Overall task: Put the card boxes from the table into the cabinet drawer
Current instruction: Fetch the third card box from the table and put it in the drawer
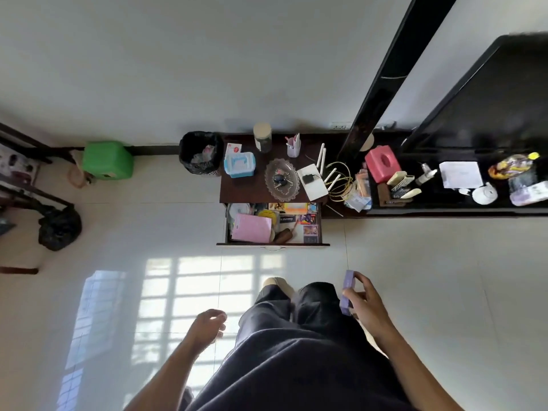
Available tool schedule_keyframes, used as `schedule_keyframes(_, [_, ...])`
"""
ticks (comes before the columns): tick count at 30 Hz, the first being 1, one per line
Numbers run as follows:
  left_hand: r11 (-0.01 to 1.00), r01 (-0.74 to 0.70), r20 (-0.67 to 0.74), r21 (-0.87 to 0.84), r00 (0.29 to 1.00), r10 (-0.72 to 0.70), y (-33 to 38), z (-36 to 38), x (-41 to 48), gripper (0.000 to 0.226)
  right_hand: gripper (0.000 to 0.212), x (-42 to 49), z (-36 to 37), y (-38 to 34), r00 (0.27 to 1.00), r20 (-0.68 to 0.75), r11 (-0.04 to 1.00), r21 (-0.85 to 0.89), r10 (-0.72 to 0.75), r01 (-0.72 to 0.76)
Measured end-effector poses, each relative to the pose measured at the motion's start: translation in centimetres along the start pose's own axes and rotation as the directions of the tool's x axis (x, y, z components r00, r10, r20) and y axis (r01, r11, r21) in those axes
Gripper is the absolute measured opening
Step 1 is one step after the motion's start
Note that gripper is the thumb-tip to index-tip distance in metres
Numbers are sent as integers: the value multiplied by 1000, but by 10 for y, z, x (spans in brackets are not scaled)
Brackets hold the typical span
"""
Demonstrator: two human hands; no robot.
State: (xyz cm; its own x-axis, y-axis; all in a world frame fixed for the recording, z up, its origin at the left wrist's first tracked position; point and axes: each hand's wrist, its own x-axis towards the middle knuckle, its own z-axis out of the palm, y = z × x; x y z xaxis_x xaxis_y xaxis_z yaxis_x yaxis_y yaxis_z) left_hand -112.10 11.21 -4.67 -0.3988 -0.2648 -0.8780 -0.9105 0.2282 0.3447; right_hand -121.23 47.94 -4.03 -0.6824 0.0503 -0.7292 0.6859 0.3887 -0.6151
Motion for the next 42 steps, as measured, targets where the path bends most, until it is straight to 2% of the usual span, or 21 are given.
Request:
schedule_keyframes(4, [995,-87,34,-48,995,89,76,-4,29,17,38,18,-2,-31,1000,24,997,75,-2,0])
schedule_keyframes(7, [989,-122,45,-89,991,126,118,1,43,17,46,43,-7,-47,998,58,999,49,-10,7])
schedule_keyframes(11, [994,-88,55,-64,994,92,148,16,50,18,51,85,-18,-65,996,91,1000,7,9,-9])
schedule_keyframes(15, [999,-28,42,-21,999,28,154,32,61,17,47,137,-26,-79,993,120,999,-32,17,-13])
schedule_keyframes(21, [997,63,58,33,996,-65,151,60,91,12,54,221,-27,-74,971,232,978,-211,59,-9])
schedule_keyframes(26, [993,59,114,100,991,-71,149,80,162,12,58,295,-4,-50,946,293,947,-318,136,-38])
schedule_keyframes(29, [979,17,141,202,989,-46,147,97,227,20,56,343,18,-31,944,299,933,-358,141,-26])
schedule_keyframes(34, [893,-107,96,437,993,72,141,129,344,27,63,431,62,4,950,277,910,-415,145,-18])
schedule_keyframes(38, [839,-166,50,518,985,164,131,155,440,31,83,507,94,32,963,243,890,-455,114,10])
schedule_keyframes(42, [656,-326,154,681,939,307,108,172,528,39,71,578,120,68,977,202,851,-523,76,42])
